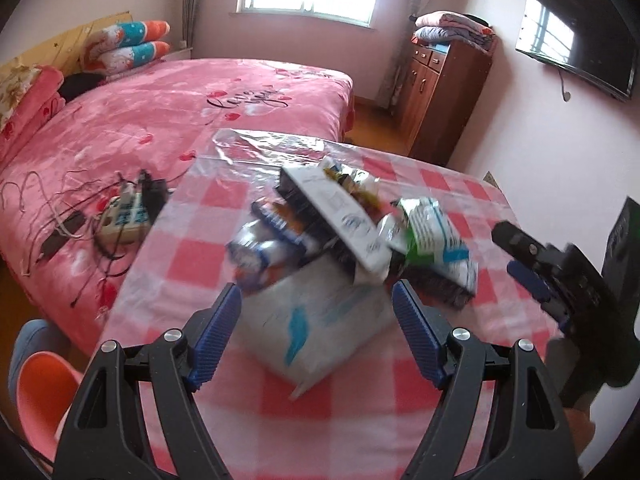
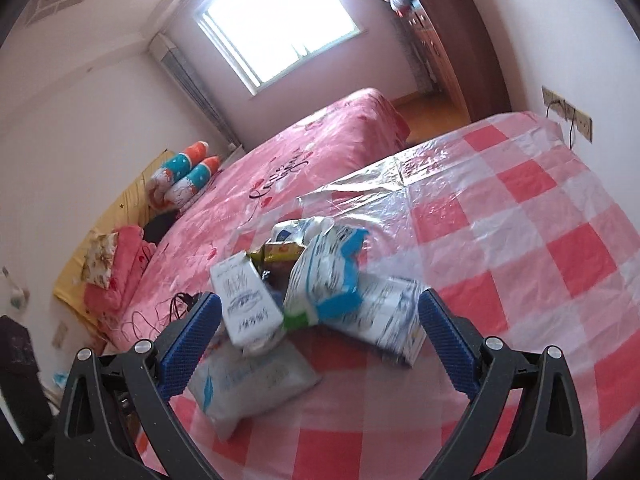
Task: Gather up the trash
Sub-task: 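Move both tools back to the trash pile on the table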
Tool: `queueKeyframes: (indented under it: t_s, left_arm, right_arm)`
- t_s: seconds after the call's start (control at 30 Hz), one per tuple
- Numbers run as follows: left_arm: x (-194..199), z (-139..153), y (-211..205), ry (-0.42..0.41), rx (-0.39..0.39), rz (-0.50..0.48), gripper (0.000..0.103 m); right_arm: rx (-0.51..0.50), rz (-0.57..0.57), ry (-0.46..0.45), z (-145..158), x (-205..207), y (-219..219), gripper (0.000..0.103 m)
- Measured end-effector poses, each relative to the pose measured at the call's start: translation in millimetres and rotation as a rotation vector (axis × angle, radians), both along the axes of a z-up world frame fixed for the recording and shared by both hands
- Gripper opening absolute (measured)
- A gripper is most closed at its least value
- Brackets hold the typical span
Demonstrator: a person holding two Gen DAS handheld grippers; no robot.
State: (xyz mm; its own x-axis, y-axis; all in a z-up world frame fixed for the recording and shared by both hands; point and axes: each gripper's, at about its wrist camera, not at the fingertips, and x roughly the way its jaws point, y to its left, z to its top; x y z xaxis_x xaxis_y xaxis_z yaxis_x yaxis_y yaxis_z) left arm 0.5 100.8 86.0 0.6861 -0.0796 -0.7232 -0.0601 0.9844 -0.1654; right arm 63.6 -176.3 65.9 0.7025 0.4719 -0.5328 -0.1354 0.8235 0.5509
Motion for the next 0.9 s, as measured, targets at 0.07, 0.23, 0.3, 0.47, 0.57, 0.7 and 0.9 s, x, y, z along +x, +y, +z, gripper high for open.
queueKeyframes:
  t_s: [0.07,0.23,0.3,0.47,0.57,0.7,0.9]
  left_arm:
    - [22.1,-2.9,-5.0,0.008,-0.002,0.016,0.079]
    - [70.6,-17.9,-14.3,0.062,0.015,0.060,0.079]
    - [88.0,-25.8,-17.1,0.085,0.030,0.083,0.079]
    - [118.5,-37.8,-21.0,0.120,0.076,0.123,0.079]
    - [131.5,-40.5,-22.5,0.127,0.087,0.128,0.079]
    - [140.6,-46.4,-26.4,0.143,0.105,0.134,0.077]
    - [136.6,-48.5,-30.4,0.107,0.107,0.144,0.073]
  right_arm:
    - [0.014,0.019,0.027,-2.9,12.9,-0.5,0.097]
    - [0.016,0.061,0.065,-12.7,35.7,9.4,0.094]
    - [0.016,0.073,0.080,-18.1,40.0,13.8,0.083]
    - [0.004,0.074,0.071,-24.8,45.2,16.8,0.079]
    - [-0.020,0.080,0.062,-27.5,46.2,21.2,0.079]
    - [-0.020,0.094,0.055,-30.1,48.7,22.8,0.079]
    - [-0.062,0.103,0.041,-30.8,49.4,27.1,0.069]
